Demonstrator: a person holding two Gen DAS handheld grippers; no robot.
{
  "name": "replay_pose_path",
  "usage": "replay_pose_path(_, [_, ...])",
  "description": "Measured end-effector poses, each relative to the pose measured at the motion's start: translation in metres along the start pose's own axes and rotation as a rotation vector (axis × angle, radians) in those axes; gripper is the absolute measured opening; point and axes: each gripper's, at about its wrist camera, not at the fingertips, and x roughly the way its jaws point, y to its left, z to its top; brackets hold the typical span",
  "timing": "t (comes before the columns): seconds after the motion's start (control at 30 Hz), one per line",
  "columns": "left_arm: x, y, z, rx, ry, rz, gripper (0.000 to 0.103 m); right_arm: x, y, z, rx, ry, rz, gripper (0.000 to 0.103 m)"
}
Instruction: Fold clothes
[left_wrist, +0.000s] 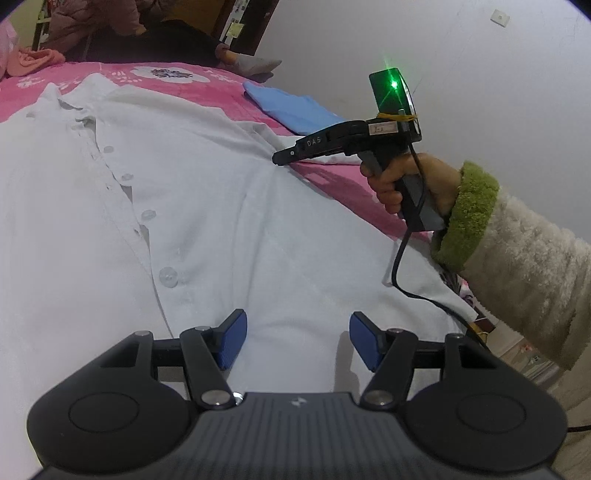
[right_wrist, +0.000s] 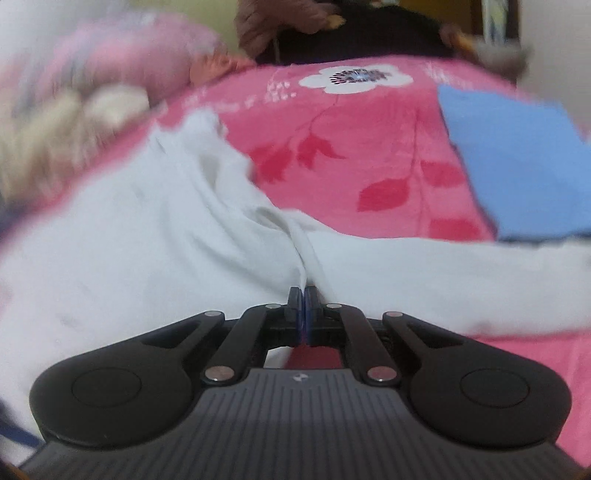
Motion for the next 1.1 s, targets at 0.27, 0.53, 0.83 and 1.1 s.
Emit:
replay_pose_path(0.27, [0.002,-0.001,0.003,0.008,0.014,0.015,0.063,-0.063,-0.047,-0.019,0.231,-0.063,0.074,0.005])
replay_pose_path(0.53, [0.001,-0.005,0.005,0.007,0.031,0.044,0.063,-0.127,-0.041,-0.117,0.365,0.063,0.188,0.013])
replay_pose_path(0.83, [0.0,-0.012,0.009,0.019,0.054,0.095,0.063,-0.177,-0.021,-0.188,0.362,-0.013,0.149,0.009])
replay_pose_path(1.1, [-0.02,-0.021,0.002,0.031,0.021,0.113,0.069,-0.218,-0.014,-0.219,0.409,-0.097,0.111,0.011])
